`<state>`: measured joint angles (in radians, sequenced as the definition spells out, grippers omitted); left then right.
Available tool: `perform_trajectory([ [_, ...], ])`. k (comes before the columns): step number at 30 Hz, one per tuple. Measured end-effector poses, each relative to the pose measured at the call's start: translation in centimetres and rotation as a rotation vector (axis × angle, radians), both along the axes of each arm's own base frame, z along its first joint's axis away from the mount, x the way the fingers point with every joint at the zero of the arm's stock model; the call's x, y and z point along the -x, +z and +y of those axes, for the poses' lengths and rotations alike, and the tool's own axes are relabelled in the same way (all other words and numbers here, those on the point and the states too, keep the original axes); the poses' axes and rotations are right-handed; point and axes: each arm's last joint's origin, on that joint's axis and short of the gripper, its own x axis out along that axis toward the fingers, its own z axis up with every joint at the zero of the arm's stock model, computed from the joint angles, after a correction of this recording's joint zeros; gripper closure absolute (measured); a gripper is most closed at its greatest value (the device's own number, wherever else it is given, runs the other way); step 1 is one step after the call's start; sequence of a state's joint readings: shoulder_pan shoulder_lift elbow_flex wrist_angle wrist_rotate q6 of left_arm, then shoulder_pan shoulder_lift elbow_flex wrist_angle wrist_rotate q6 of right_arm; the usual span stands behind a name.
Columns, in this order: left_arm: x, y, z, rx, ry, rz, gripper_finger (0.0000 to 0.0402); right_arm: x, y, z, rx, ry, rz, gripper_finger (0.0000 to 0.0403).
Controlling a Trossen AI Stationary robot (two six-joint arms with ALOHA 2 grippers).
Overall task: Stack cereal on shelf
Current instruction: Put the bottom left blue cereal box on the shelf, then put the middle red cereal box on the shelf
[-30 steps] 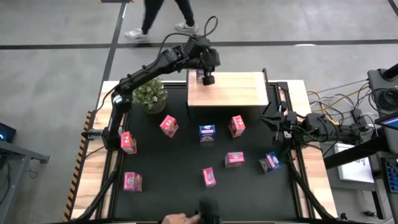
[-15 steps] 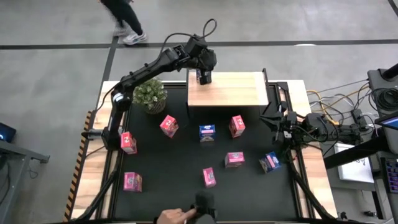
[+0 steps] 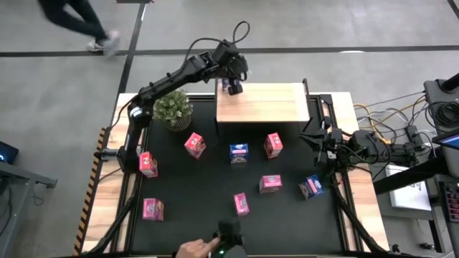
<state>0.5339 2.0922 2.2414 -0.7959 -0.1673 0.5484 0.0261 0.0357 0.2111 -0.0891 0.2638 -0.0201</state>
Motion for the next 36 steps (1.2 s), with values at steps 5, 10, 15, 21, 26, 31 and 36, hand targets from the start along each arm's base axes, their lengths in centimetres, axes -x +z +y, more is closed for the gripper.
perform_trajectory([
  [5,0.0,0.0,0.0,0.005,0.0,0.004,0.0402,0.0,0.0,0.0,0.0,0.0,0.0,0.0374],
  [10,0.0,1.1,-1.0,0.01,-0.009,-0.009,0.0402,0.0,0.0,0.0,0.0,0.0,0.0,0.0374],
  [15,-0.1,2.7,-3.4,0.101,-0.086,-0.048,0.0402,0.0,0.0,0.0,-0.001,0.0,-0.002,0.0374],
  [21,-0.4,3.0,-8.1,0.354,-0.354,-0.06,0.0402,0.0,0.0,0.0,-0.001,0.0,-0.004,0.0374],
  [26,-0.9,2.1,-12.5,0.479,-0.422,0.062,0.0402,0.0,0.0,0.0,-0.015,0.001,-0.007,0.0374],
  [31,-0.7,0.9,-16.8,0.585,-0.438,0.218,0.0402,0.0,0.0,0.0,-0.02,0.002,-0.008,0.0374],
  [36,-0.6,-0.9,-19.8,0.668,-0.399,0.348,0.0402,0.0,0.0,0.0,-0.02,0.002,-0.008,0.0374],
])
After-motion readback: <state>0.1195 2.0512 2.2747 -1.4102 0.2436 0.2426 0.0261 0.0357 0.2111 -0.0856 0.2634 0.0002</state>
